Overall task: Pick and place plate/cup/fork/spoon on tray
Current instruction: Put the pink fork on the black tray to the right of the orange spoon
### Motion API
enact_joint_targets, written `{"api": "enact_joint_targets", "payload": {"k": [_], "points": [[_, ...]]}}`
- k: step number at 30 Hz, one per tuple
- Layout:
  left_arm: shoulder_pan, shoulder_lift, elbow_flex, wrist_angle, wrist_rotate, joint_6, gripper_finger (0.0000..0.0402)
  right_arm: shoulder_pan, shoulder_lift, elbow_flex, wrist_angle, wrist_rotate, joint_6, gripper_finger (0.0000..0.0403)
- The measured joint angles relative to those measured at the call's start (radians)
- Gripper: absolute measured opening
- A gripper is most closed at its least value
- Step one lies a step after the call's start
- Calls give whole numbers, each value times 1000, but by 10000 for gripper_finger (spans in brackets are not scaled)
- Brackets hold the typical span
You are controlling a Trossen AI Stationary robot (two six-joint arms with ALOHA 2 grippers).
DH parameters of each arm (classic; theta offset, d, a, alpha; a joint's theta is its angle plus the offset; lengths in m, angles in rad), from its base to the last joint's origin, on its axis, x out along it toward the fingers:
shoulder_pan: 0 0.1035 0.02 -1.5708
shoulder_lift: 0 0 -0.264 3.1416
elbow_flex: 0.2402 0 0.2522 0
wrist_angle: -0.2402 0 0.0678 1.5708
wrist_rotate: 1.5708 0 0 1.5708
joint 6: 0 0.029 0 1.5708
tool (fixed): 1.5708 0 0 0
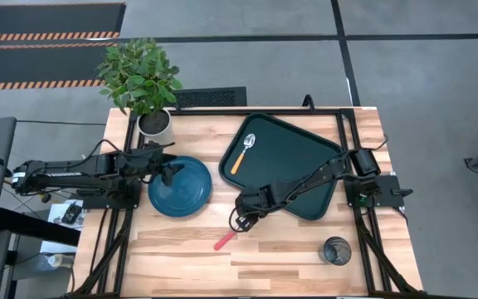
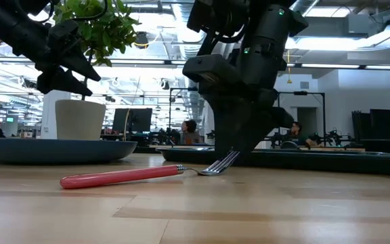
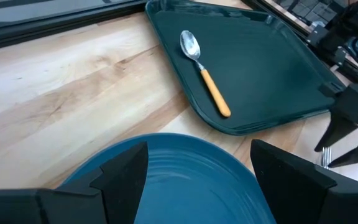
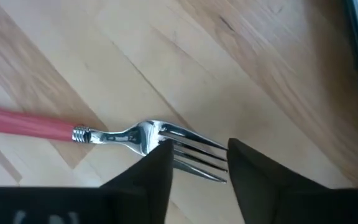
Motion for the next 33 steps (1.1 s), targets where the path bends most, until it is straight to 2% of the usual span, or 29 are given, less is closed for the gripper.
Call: {"api": "enact_joint_targets", "payload": {"k": [8,14,20,25,29,33], "points": [[0,0,0,0,0,5,269,-7,-3,1,-13,2,-14,61],[0,0,0,0,-2,12,269,-13,-4,2,-7,0,-20,12],[0,0,0,-1,-2,16,269,-36,-17,2,-16,-41,-83,7],[0,0,0,-1,-3,17,269,-98,-97,1,-37,-79,-191,2],[0,0,0,-2,-3,20,269,-194,-211,0,-164,-76,-329,1],[0,0,0,-2,-3,20,269,-338,-306,0,-260,-73,-533,0]]}}
